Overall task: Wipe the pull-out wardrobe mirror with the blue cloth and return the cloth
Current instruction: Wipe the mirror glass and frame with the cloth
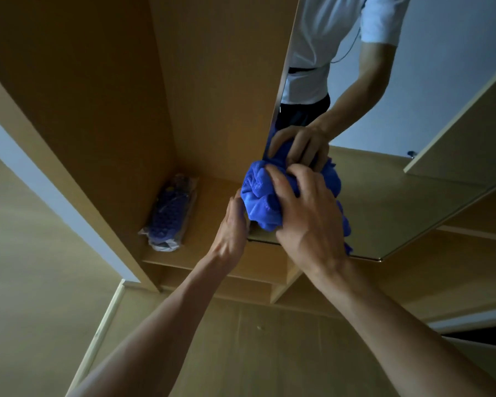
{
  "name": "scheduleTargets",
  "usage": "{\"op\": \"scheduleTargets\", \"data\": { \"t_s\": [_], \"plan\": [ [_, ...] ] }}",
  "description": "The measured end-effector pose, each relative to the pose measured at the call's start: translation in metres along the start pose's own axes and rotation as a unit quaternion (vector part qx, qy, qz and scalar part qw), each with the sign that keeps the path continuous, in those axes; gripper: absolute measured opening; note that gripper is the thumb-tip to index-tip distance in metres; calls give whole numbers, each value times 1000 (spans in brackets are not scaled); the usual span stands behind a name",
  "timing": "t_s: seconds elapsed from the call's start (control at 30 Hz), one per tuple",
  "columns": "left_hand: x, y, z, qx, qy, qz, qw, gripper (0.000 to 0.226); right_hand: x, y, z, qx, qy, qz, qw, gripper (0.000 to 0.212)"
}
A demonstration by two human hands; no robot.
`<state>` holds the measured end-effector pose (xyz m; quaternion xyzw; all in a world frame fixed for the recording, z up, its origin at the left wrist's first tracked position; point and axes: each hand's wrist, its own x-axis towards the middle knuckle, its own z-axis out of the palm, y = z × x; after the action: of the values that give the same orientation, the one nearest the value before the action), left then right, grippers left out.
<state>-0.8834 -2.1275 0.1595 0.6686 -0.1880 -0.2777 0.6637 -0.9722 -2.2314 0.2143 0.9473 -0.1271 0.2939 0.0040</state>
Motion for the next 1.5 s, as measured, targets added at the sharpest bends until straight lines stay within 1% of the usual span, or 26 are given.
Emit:
{"op": "scheduleTargets", "data": {
  "t_s": [0.07, 0.13, 0.23, 0.37, 0.53, 0.63, 0.83, 0.9, 1.0, 1.07, 1.2, 1.37, 1.5],
  "plan": [
    [3, -2, -2, -20, -12, 14, 1000, 43, 3, 2, -6, -51, -26, -31, 998, 71],
    [6, -4, -5, -26, -19, 37, 999, 42, 4, 2, -8, -87, -28, -47, 995, 75],
    [9, -7, -8, -14, -31, 75, 997, 39, 1, 1, 0, -126, 2, -61, 990, 67],
    [15, -17, -10, 9, -27, 112, 993, 42, -6, 3, 12, -149, 39, -77, 985, 64],
    [23, -43, -8, 11, -39, 166, 985, 43, -9, 8, 22, -177, 85, -104, 975, 59],
    [35, -58, -6, 5, -35, 196, 980, 45, -8, 12, 27, -203, 112, -113, 966, 51],
    [57, -70, -5, 10, -41, 266, 963, 48, 1, 18, 39, -207, 150, -142, 956, 45],
    [65, -74, -6, -2, -48, 274, 960, 48, 1, 20, 44, -215, 152, -153, 953, 42],
    [70, -80, -6, -14, -53, 279, 959, 58, -3, 21, 48, -219, 151, -164, 950, 41],
    [70, -82, -6, -21, -53, 278, 959, 60, -8, 20, 52, -220, 147, -166, 950, 40],
    [70, -84, -6, -77, -35, 278, 957, 57, -25, 23, 68, -208, 135, -172, 953, 46],
    [68, -91, -3, -88, -66, 270, 956, 67, -50, 23, 97, -237, 111, -173, 949, 55],
    [66, -96, -1, -111, -65, 258, 957, 56, -68, 24, 119, -250, 81, -169, 950, 58]
  ]
}}
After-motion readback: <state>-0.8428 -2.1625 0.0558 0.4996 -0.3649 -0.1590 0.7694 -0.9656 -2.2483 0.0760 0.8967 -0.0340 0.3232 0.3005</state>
